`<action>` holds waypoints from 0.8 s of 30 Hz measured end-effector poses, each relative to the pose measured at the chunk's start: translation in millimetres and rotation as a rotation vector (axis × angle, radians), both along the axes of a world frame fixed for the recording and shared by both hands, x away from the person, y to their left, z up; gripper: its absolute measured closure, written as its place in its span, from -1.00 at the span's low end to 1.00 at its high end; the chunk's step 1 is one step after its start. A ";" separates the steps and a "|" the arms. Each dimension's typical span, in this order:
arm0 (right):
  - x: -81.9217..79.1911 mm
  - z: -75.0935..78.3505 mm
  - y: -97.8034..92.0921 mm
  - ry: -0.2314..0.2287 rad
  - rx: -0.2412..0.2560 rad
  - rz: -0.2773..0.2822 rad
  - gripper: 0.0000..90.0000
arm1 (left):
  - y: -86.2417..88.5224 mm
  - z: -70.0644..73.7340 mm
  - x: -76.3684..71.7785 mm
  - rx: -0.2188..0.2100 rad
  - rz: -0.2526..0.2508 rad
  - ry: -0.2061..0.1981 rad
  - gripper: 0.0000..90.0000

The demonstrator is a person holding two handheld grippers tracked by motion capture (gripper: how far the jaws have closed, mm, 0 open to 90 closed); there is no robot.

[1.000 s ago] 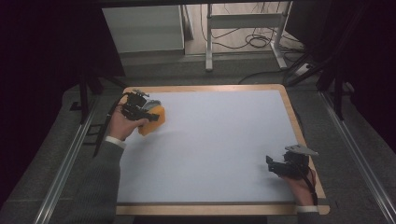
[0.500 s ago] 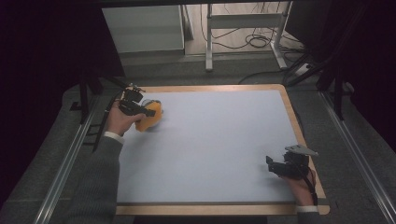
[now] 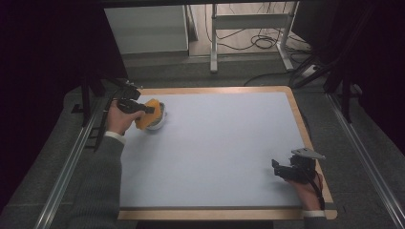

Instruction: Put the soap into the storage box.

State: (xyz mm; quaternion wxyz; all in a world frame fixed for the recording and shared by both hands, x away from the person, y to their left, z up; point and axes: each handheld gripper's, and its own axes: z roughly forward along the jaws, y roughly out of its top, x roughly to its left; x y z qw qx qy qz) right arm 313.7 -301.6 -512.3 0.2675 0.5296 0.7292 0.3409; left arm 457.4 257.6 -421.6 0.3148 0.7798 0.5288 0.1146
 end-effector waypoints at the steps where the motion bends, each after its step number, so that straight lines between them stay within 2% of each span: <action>1: 0.2 -0.2 0.1 -0.001 0.001 -0.004 -0.83 | 1.4 -0.4 1.6 -0.002 0.005 0.002 0.36; 14: 1.2 -1.6 -2.2 0.004 0.001 -0.007 -0.83 | 4.8 -5.8 27.6 -0.014 0.088 -0.011 0.36; 16: 1.4 -1.8 -2.8 0.005 0.001 -0.006 -0.83 | 4.0 -8.6 31.6 -0.033 0.105 -0.008 0.36; 20: 1.6 -2.3 -4.0 0.009 0.001 -0.009 -0.83 | 2.0 -14.4 40.5 -0.016 0.124 -0.002 0.36; 24: 1.5 -2.2 -5.1 0.006 0.003 -0.011 -0.83 | 1.9 -18.6 47.6 -0.035 0.137 0.006 0.36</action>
